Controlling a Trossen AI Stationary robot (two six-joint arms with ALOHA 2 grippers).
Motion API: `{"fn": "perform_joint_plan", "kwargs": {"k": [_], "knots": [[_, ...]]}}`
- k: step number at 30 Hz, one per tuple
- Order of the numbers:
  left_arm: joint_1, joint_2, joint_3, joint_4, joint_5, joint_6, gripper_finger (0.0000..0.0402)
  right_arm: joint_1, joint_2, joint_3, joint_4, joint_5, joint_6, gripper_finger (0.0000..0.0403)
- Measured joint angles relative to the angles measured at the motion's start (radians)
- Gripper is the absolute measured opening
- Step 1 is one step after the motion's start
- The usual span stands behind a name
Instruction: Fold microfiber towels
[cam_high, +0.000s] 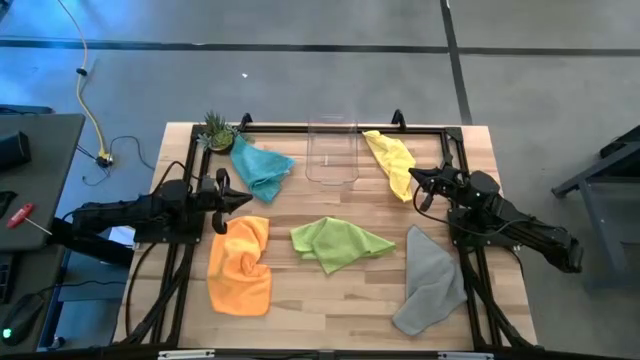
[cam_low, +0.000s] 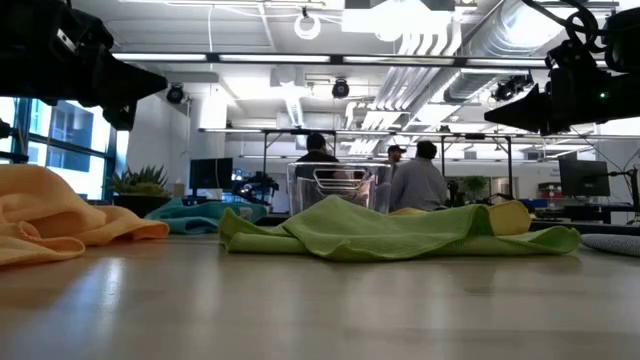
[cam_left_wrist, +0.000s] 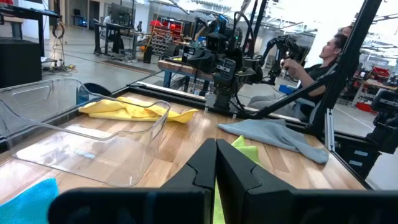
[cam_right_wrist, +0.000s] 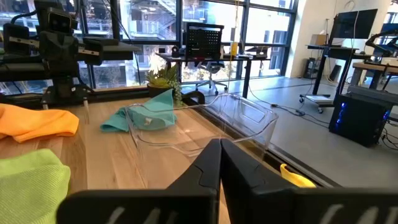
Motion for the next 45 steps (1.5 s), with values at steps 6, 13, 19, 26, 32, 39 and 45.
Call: {"fn": "perform_joint_plan", "kwargs": {"k": [6,13,19,26,32,39,45], "knots": [[0.0,0.0,0.0,0.0,0.0,0.0,0.0,0.0,0.0,0.0,0.0,0.0,0.0,0.0],[0.0,0.0,0.0,0.0,0.0,0.0,0.0,0.0,0.0,0.0,0.0,0.0,0.0,0.0],[0.0,0.0,0.0,0.0,0.0,0.0,0.0,0.0,0.0,0.0,0.0,0.0,0.0,0.0],[0.0,0.0,0.0,0.004,-0.008,0.08,0.0,0.0,0.0,0.0,0.0,0.0,0.0,0.0],[0.0,0.0,0.0,0.004,-0.023,0.208,0.0,0.0,0.0,0.0,0.0,0.0,0.0,0.0],[0.0,0.0,0.0,0.004,-0.023,0.21,0.0,0.0,0.0,0.0,0.0,0.0,0.0,0.0],[0.0,0.0,0.0,0.004,-0.023,0.2,0.0,0.0,0.0,0.0,0.0,0.0,0.0,0.0]]}}
